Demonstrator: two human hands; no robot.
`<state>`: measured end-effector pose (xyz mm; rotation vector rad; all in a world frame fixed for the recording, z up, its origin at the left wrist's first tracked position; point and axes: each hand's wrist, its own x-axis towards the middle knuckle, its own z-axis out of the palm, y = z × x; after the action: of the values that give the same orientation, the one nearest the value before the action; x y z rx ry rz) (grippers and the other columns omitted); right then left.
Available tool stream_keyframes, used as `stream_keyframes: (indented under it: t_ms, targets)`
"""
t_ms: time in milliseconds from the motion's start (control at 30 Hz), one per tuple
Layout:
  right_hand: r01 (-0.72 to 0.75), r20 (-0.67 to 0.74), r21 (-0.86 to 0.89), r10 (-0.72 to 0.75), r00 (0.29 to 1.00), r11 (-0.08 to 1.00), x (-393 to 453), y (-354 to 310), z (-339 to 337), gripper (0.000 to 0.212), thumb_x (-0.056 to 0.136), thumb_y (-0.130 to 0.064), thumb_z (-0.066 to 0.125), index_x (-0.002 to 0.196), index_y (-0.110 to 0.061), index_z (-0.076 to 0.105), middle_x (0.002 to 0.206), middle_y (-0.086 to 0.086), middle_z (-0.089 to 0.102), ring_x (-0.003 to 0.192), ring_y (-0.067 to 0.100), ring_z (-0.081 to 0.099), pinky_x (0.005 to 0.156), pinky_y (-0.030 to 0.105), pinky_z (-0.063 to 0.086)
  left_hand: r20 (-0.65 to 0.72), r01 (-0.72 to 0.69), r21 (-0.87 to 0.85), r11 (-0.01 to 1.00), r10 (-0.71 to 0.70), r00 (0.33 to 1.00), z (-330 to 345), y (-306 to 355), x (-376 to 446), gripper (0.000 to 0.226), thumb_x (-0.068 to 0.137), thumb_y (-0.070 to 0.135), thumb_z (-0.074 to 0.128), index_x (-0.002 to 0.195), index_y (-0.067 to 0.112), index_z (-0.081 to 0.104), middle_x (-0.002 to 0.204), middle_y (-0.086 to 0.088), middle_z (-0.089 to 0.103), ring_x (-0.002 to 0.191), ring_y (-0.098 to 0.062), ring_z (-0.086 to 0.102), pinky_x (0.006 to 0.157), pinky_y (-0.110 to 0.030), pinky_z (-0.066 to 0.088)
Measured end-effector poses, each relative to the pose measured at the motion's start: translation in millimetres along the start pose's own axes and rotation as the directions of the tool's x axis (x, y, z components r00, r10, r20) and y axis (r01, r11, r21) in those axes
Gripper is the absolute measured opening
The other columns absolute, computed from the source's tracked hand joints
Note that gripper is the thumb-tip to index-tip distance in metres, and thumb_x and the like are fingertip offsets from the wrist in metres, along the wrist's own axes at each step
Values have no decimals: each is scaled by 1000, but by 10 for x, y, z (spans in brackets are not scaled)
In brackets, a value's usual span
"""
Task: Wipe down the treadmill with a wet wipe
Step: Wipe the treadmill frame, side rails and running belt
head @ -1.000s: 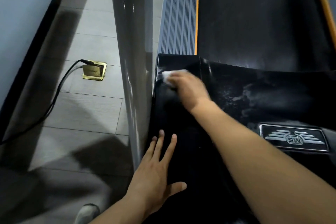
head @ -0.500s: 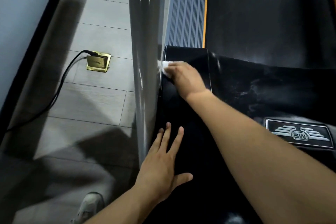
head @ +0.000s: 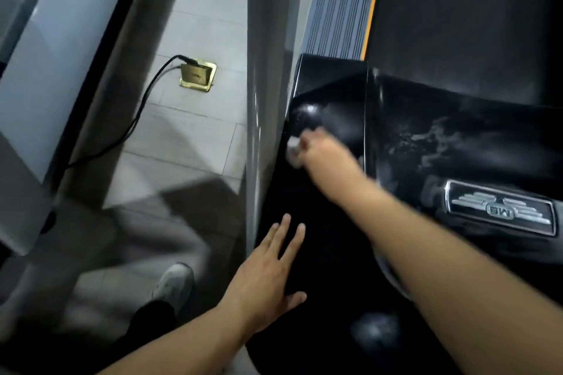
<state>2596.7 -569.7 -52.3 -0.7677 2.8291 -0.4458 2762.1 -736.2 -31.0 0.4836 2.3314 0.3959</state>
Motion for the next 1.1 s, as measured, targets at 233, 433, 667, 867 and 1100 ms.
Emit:
stream_keyframes:
  t_ms: [233, 433, 667, 867, 1100]
  targets:
    - [-367, -117, -115, 354, 928, 923, 288, 425, -163, 33, 90, -6, 35, 98, -5, 67, 104, 19, 57, 97, 40, 53, 82, 45, 48, 74, -17, 111, 994, 8, 997, 81, 8, 7, 115, 92, 60, 57, 153, 25, -34, 161, -6, -40, 151, -21, -29, 128, -35, -1]
    - [-219, -104, -99, 209, 972, 971, -371, -454, 337, 43, 75, -15, 34, 89, -11, 74, 81, 6, 61, 68, 27, 59, 53, 30, 48, 205, -225, 253, 941, 175, 963, -107, -380, 86, 102, 95, 43, 48, 153, 24, -34, 163, -8, -35, 156, -27, -16, 128, -40, 6]
    - [-732, -375, -200, 640, 671, 651, -55, 308, -25, 26, 79, 5, 59, 100, -9, 66, 96, 13, 58, 84, 31, 56, 57, 35, 39, 281, -395, 286, 873, 318, 905, -327, -635, 111, 89, 102, 35, 38, 152, 25, -35, 159, -5, -42, 152, -23, -27, 128, -39, -3]
    - [-549, -325, -164, 481, 814, 819, -342, -1005, 716, 38, 82, -15, 45, 110, -12, 69, 90, 3, 61, 77, 23, 57, 64, 35, 44, 280, -479, 472, 740, 389, 878, -276, -903, 268, 84, 87, 43, 13, 161, 9, -6, 169, -17, -5, 157, -33, -8, 127, -47, 7]
    - [-800, -546, -103, 639, 542, 591, -818, -489, 418, 38, 77, 7, 56, 110, -7, 70, 86, 11, 60, 73, 29, 55, 60, 37, 47, 82, -322, 719, 615, 385, 919, -680, -902, 320, 75, 98, 32, 19, 158, 3, -14, 166, -20, -18, 152, -38, -24, 125, -49, -14]
